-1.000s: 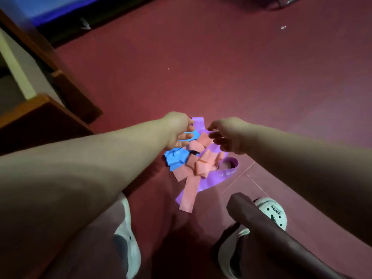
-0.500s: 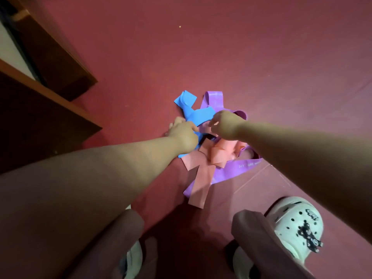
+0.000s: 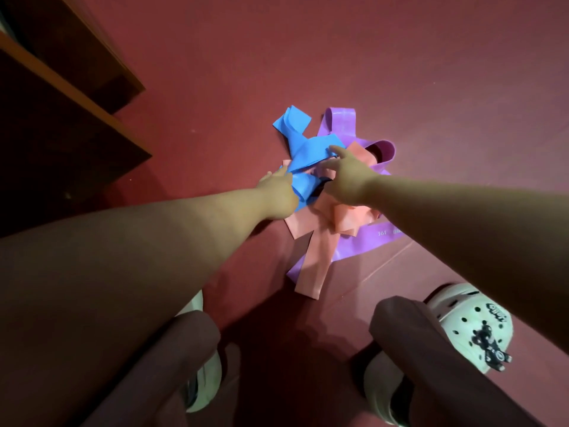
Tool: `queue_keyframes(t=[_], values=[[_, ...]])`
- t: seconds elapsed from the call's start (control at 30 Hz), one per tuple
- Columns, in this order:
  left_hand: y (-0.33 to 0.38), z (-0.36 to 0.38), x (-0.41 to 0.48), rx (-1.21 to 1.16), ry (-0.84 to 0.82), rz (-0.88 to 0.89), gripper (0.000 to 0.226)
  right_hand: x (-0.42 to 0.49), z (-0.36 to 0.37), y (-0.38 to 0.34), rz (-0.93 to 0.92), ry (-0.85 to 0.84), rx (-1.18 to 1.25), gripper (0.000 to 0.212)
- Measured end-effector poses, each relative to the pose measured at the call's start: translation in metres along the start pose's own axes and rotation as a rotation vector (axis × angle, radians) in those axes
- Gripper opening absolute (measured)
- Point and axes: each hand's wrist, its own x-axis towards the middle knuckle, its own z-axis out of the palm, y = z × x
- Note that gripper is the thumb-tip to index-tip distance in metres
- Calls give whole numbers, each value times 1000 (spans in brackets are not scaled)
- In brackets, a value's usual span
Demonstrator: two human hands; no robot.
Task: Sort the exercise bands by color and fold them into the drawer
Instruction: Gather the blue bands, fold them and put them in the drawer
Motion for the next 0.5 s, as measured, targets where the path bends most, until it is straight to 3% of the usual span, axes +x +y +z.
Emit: queue_keyframes(t=[0.1, 0.2, 0.33, 0.4, 0.5], values=[[-3, 3, 4, -194, 203, 30, 9, -3, 1, -3, 46, 154, 97, 30], [-1, 2, 2, -383, 383, 28, 14, -7, 4, -5, 205, 271, 408, 20], [3, -3, -7, -673, 568, -23, 18, -13, 3, -13, 312, 182, 774, 19], [4, -6, -10, -775, 602, -37, 12, -15, 3, -19, 381, 133, 891, 13], [6, -8, -12, -880, 591, -59, 21, -13, 8, -27, 416, 11, 1065, 16]])
